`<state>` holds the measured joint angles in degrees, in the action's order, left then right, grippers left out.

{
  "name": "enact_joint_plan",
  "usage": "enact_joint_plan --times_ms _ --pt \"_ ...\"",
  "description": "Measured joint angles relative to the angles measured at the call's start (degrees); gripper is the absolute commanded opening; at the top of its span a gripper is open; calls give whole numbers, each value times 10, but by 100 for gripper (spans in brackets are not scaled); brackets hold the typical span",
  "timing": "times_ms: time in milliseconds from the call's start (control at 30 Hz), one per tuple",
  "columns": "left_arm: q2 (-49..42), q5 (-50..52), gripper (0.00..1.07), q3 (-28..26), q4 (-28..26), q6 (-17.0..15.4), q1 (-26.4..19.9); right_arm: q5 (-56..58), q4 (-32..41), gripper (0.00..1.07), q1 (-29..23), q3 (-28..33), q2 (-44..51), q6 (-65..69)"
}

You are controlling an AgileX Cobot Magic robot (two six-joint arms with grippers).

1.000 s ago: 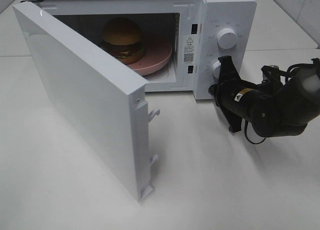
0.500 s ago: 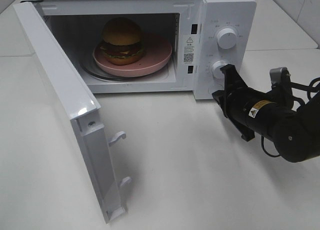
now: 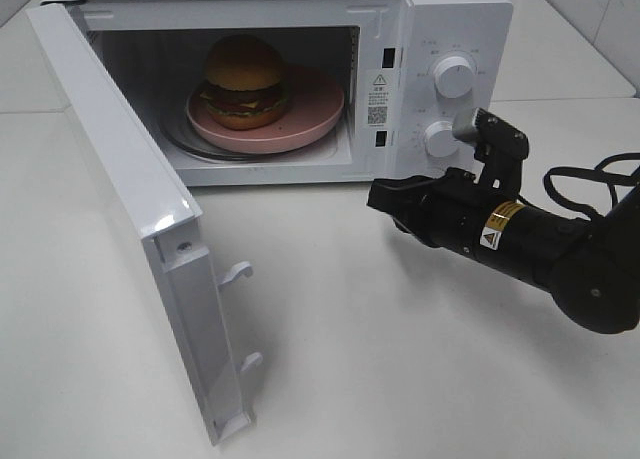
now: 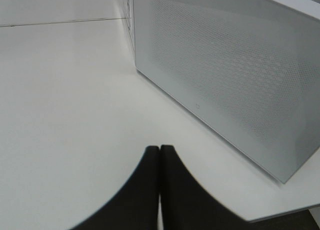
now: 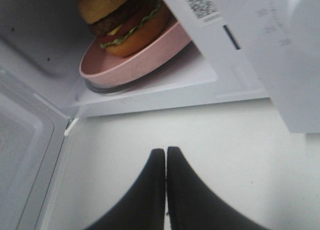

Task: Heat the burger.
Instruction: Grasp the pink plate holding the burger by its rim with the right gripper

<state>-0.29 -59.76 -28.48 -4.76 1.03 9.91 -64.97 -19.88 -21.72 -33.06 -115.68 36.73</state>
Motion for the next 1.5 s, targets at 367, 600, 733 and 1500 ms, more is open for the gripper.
enact_joint_plan --times_ms 367,600,733,1500 --pt "0 0 0 0 0 0 0 120 -34 2 0 1 57 -171" --pt "0 0 0 0 0 0 0 306 -45 2 0 -3 114 -201" --pt "0 0 0 0 0 0 0 450 -90 2 0 -28 137 -163" --pt "0 0 0 0 0 0 0 951 301 0 0 -184 180 -584"
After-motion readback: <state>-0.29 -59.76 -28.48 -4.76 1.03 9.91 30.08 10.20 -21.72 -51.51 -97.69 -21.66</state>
